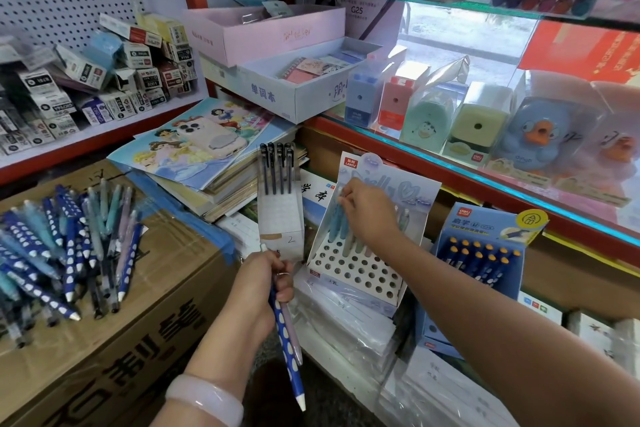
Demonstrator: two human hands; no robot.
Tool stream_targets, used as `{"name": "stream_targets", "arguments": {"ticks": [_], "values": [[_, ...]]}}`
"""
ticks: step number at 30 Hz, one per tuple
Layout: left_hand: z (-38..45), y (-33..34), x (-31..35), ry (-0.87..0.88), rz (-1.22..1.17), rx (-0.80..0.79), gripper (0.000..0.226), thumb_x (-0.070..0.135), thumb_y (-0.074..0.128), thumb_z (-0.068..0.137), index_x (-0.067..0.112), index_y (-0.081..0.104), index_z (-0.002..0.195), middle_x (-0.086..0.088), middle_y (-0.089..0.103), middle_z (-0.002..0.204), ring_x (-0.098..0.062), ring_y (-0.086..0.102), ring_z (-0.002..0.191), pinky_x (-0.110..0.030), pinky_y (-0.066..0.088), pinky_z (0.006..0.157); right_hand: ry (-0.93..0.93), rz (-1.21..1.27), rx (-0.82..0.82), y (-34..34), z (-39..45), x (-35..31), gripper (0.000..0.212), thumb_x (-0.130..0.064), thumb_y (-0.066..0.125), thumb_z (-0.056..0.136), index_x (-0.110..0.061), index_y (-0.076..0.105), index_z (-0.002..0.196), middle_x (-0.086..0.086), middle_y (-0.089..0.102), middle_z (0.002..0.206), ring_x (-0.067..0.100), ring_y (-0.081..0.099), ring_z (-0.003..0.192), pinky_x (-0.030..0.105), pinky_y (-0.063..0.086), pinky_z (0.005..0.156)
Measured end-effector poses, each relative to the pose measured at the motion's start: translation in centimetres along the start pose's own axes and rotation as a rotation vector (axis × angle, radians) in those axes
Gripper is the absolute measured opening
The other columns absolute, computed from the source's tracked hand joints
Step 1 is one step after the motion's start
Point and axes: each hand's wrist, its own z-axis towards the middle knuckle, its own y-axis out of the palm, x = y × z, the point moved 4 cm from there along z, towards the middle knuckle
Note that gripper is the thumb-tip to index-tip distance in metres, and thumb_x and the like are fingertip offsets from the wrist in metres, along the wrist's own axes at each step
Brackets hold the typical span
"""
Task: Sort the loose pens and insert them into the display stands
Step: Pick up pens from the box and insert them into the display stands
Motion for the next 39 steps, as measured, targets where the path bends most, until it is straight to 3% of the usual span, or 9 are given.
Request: {"name": "stream_targets", "arguments": {"ticks": [7, 13, 17, 20, 23, 27, 31, 34, 39], "values": [[0.4, 0.0, 0.1, 0.083, 0.054, -0.005, 0.015, -0.002, 0.034, 0.096, 0.007, 0.045, 0.090, -0.008, 0.045, 0.067, -0.008, 0.034, 0.040, -0.015, 0.030, 0.031, -0.047, -0.218, 0.001, 0.4, 0.2, -0.3, 0.023, -0.027, 0.054, 0.094, -0.014, 0.066, 0.108, 0.006, 0.059, 0.107, 0.021, 0.054, 0.101, 0.033, 0.048, 0.085], [-0.4, 0.1, 0.5, 0.138, 0.072, -0.082, 0.014, 0.003, 0.038, 0.097, 0.005, 0.051, 0.098, -0.008, 0.050, 0.069, -0.011, 0.038, 0.051, -0.015, 0.038, 0.037, -0.044, -0.484, -0.089, 0.8, -0.1, -1.2, 0.035, -0.015, 0.061, 0.087, -0.006, 0.056, 0.121, 0.010, 0.054, 0.119, 0.026, 0.051, 0.112, 0.035, 0.048, 0.091], [-0.8, 0.1, 0.7, 0.149, 0.047, -0.110, 0.017, 0.007, 0.039, 0.098, 0.007, 0.055, 0.104, -0.011, 0.059, 0.072, -0.015, 0.053, 0.051, -0.020, 0.051, 0.044, -0.103, -0.526, -0.092, 0.7, -0.6, -1.6, 0.034, -0.010, 0.060, 0.087, -0.006, 0.055, 0.121, 0.012, 0.053, 0.124, 0.026, 0.049, 0.115, 0.036, 0.047, 0.093], [-0.7, 0.1, 0.8, 0.151, -0.004, -0.130, 0.019, 0.009, 0.037, 0.099, 0.005, 0.052, 0.110, -0.016, 0.066, 0.083, -0.020, 0.069, 0.058, -0.028, 0.058, 0.053, -0.088, -0.338, -0.081, -0.1, -0.6, -1.8, 0.025, -0.016, 0.055, 0.092, -0.005, 0.059, 0.114, 0.010, 0.054, 0.116, 0.026, 0.052, 0.110, 0.036, 0.047, 0.089], [-0.3, -0.1, 0.7, 0.126, -0.089, -0.117, 0.024, 0.011, 0.035, 0.100, 0.002, 0.049, 0.117, -0.019, 0.068, 0.091, -0.030, 0.070, 0.077, -0.042, 0.059, 0.070, -0.264, -0.111, -0.057, -1.1, -2.1, -3.0, 0.023, -0.024, 0.051, 0.094, -0.011, 0.065, 0.108, 0.005, 0.057, 0.107, 0.019, 0.053, 0.100, 0.033, 0.047, 0.086], [0.0, -0.3, 0.8, 0.119, -0.095, -0.101, 0.025, 0.013, 0.036, 0.100, 0.002, 0.050, 0.117, -0.018, 0.068, 0.103, -0.029, 0.067, 0.090, -0.049, 0.050, 0.090, -0.370, 0.162, -0.338, -0.2, -5.7, -4.5, 0.020, -0.026, 0.054, 0.093, -0.013, 0.068, 0.099, 0.003, 0.067, 0.091, 0.003, 0.054, 0.071, 0.018, 0.047, 0.067], [-0.3, 0.2, 0.8, 0.153, -0.046, -0.120, 0.019, 0.015, 0.037, 0.099, 0.010, 0.055, 0.104, -0.008, 0.066, 0.108, -0.020, 0.064, 0.085, -0.035, 0.054, 0.070, -0.147, 0.552, -0.591, 1.2, -7.8, -5.2, 0.019, -0.023, 0.054, 0.093, -0.017, 0.065, 0.079, 0.004, 0.067, 0.076, 0.001, 0.054, 0.058, 0.014, 0.044, 0.055], [-0.4, 0.4, 0.8, 0.159, -0.041, -0.122, 0.020, 0.015, 0.037, 0.099, 0.014, 0.056, 0.104, -0.004, 0.065, 0.108, -0.020, 0.061, 0.084, -0.039, 0.046, 0.075, -0.009, 0.768, -0.678, 2.0, -8.4, -5.5, 0.016, -0.014, 0.053, 0.093, -0.015, 0.060, 0.079, -0.001, 0.060, 0.071, 0.004, 0.055, 0.061, 0.014, 0.043, 0.055], [-0.5, 0.6, 0.2, 0.110, -0.021, -0.150, 0.022, 0.016, 0.038, 0.099, 0.009, 0.060, 0.099, -0.009, 0.069, 0.070, -0.017, 0.050, 0.047, -0.028, 0.047, 0.048, 0.062, 0.889, -0.675, 2.2, -9.1, -5.3, 0.020, -0.006, 0.051, 0.093, -0.013, 0.058, 0.075, 0.003, 0.057, 0.066, 0.006, 0.054, 0.058, 0.013, 0.046, 0.055]]}}
